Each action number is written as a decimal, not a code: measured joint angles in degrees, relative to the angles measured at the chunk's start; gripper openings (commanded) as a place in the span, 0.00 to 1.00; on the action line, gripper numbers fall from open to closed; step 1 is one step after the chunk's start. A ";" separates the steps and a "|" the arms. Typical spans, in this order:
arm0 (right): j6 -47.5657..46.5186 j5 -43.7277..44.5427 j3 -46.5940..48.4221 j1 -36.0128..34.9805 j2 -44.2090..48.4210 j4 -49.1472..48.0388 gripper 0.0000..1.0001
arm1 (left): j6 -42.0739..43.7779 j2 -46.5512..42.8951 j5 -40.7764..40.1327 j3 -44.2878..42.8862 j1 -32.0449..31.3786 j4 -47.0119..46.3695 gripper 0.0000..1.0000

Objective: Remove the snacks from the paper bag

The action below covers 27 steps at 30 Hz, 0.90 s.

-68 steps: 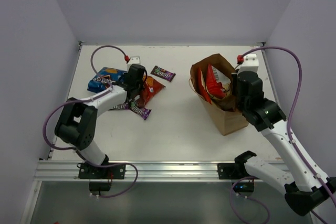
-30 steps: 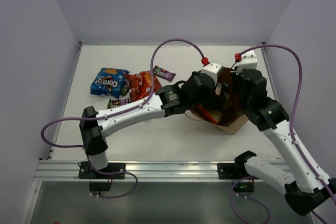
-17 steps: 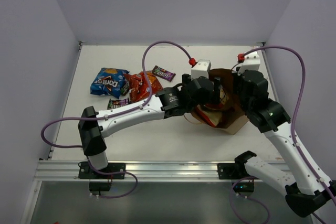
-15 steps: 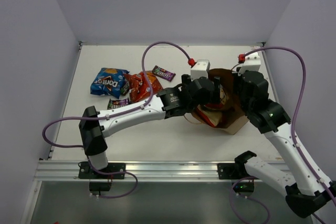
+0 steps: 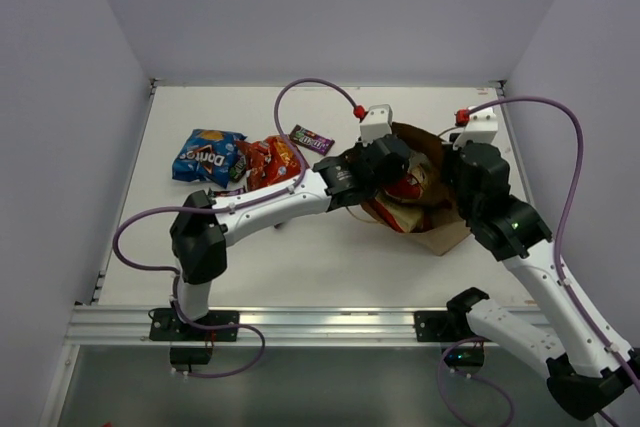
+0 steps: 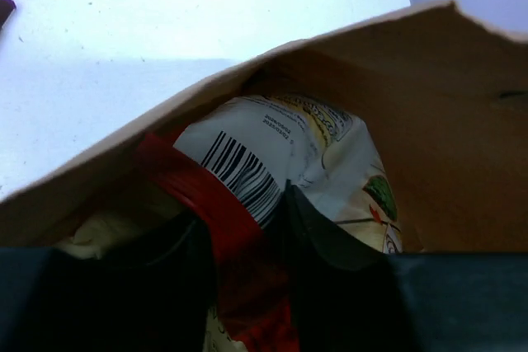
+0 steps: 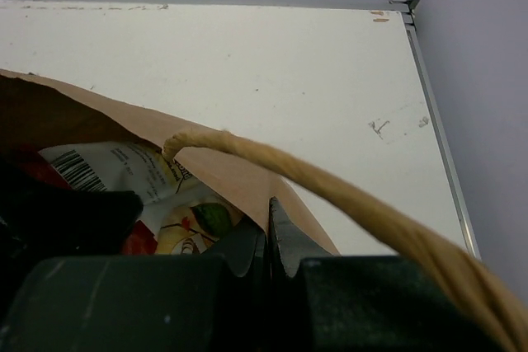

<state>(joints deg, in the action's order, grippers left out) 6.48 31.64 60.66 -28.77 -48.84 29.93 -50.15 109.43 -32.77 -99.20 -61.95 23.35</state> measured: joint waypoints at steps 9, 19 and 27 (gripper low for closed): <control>1.27 3.06 -1.20 0.00 -1.81 -2.64 0.00 | 1.31 -3.56 5.11 1.97 -0.04 -2.23 0.00; 2.89 9.62 -1.27 0.04 -7.56 -2.16 0.00 | 6.43 -19.52 13.55 1.62 0.00 -0.92 0.00; 4.15 10.93 -1.79 0.07 -8.63 -0.68 0.00 | 12.24 -29.49 11.74 -3.19 0.90 1.68 0.00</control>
<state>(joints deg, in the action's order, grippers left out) 10.63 42.57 58.87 -28.71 -57.47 29.26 -37.91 79.94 -21.04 -102.39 -61.06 25.04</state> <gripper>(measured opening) 0.025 0.032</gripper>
